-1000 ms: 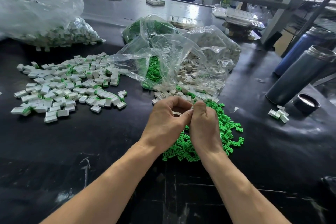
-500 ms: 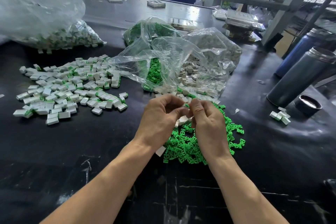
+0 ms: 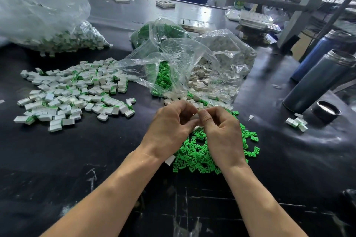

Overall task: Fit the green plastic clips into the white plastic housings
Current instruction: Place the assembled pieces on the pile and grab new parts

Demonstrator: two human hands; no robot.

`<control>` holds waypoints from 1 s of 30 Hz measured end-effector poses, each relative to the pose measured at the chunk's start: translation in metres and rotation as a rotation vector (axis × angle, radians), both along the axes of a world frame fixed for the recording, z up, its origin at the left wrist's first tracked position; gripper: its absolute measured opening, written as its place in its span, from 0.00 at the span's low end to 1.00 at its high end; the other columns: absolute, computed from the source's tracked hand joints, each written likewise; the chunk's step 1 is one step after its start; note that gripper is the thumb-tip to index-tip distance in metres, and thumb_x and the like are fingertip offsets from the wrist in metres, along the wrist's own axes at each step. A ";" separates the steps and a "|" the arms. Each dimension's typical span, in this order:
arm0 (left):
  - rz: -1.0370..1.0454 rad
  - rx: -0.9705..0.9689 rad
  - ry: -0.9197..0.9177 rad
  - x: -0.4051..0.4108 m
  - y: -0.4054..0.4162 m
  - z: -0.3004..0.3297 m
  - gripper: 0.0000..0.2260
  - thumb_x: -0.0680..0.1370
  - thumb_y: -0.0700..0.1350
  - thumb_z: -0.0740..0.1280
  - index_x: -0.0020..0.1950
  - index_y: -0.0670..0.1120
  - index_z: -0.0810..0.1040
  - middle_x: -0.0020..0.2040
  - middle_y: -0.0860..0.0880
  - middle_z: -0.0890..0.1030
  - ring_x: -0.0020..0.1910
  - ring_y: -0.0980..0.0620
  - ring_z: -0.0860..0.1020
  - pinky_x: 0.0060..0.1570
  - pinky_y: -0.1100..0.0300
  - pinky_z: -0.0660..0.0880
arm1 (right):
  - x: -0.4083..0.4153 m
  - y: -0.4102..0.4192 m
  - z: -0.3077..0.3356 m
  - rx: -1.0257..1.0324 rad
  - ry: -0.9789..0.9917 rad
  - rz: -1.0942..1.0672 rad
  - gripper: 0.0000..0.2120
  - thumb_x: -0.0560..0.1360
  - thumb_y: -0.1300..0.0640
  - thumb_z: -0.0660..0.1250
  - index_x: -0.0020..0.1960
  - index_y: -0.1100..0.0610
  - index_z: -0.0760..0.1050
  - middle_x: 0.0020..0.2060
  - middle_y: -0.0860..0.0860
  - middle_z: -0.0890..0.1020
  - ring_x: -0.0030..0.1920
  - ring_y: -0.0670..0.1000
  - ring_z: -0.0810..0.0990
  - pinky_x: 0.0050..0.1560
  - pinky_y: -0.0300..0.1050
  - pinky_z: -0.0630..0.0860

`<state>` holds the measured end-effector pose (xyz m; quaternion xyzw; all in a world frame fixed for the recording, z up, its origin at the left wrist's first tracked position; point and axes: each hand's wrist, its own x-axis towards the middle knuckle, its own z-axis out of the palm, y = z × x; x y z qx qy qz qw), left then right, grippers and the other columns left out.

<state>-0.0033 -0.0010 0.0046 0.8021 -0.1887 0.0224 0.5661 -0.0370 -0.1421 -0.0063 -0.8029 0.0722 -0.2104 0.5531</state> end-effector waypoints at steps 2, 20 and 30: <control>-0.005 0.024 -0.017 0.000 0.000 0.000 0.05 0.77 0.46 0.76 0.51 0.50 0.83 0.41 0.54 0.85 0.40 0.59 0.83 0.42 0.62 0.81 | -0.001 0.001 0.001 -0.037 0.002 -0.016 0.07 0.82 0.53 0.70 0.45 0.50 0.82 0.38 0.46 0.85 0.40 0.47 0.83 0.40 0.45 0.80; 0.577 0.767 -0.071 0.040 0.059 -0.002 0.07 0.79 0.51 0.71 0.55 0.54 0.84 0.56 0.48 0.82 0.59 0.44 0.78 0.62 0.48 0.70 | 0.001 -0.008 -0.004 -0.273 0.159 -0.082 0.09 0.81 0.46 0.69 0.47 0.50 0.82 0.37 0.44 0.82 0.39 0.46 0.80 0.41 0.45 0.76; 0.705 0.771 -0.069 0.049 0.074 -0.004 0.09 0.77 0.43 0.71 0.57 0.52 0.83 0.58 0.44 0.80 0.61 0.40 0.74 0.61 0.46 0.68 | 0.001 -0.012 0.001 -0.329 0.202 -0.151 0.03 0.80 0.50 0.72 0.49 0.48 0.81 0.40 0.42 0.83 0.44 0.48 0.82 0.50 0.52 0.81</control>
